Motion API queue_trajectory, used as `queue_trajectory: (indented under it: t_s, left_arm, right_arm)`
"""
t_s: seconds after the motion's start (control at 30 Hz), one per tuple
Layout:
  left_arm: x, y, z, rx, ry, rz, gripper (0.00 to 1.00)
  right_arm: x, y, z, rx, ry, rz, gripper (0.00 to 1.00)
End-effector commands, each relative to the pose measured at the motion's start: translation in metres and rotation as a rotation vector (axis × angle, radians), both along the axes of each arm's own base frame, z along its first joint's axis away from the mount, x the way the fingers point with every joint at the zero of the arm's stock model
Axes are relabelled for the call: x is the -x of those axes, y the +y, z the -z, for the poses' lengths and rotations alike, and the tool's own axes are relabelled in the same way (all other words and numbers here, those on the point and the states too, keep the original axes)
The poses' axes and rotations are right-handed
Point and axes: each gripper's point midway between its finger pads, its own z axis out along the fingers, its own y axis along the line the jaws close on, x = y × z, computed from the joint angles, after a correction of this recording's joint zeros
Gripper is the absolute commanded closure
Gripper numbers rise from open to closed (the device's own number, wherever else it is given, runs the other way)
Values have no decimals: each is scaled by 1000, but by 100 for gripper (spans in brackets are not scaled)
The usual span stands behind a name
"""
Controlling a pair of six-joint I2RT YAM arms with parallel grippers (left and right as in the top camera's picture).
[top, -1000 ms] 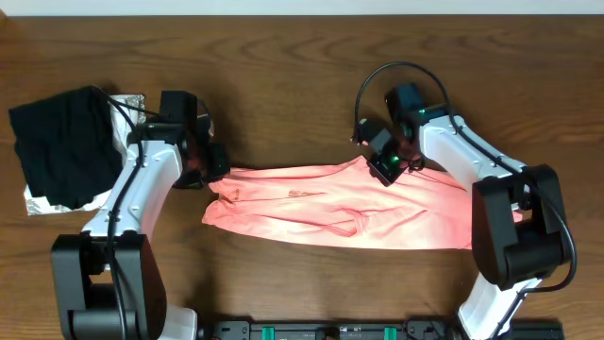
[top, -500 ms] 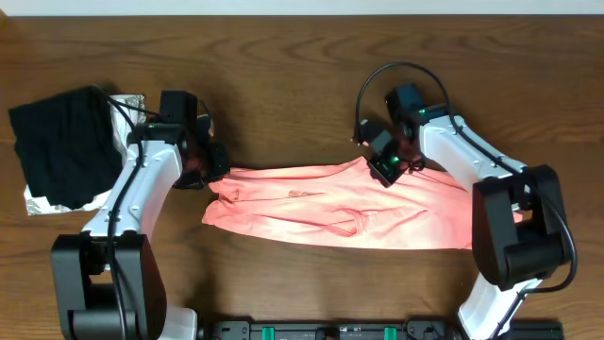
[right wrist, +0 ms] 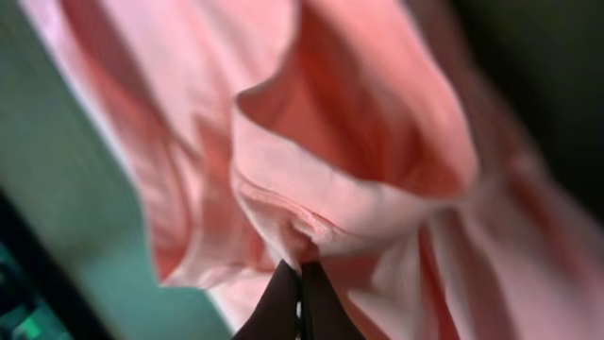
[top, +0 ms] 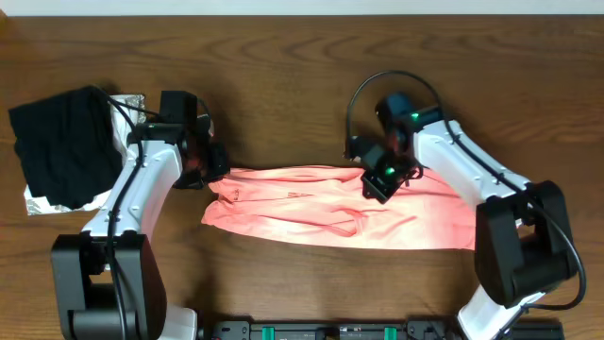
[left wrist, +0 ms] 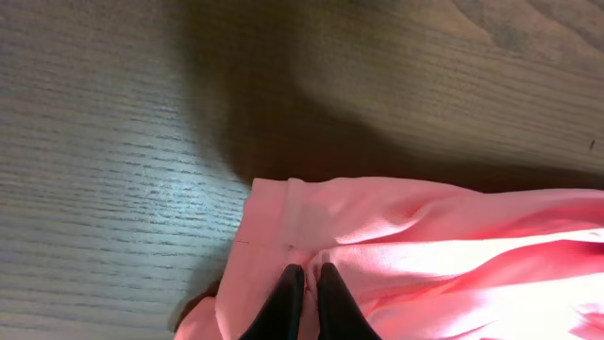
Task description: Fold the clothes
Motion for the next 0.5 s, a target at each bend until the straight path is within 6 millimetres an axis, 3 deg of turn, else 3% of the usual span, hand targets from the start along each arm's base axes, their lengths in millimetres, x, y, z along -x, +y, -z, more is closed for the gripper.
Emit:
queue_trajectory:
  t_s: [0.0, 0.47]
  left_arm:
    - [1, 5, -2, -17, -3, -12, 94]
    - [3, 5, -1, -17, 3, -12, 94]
  right_arm:
    - [13, 14, -9, -32, 24, -24, 99]
    - [40, 8, -11, 16, 128, -43, 94]
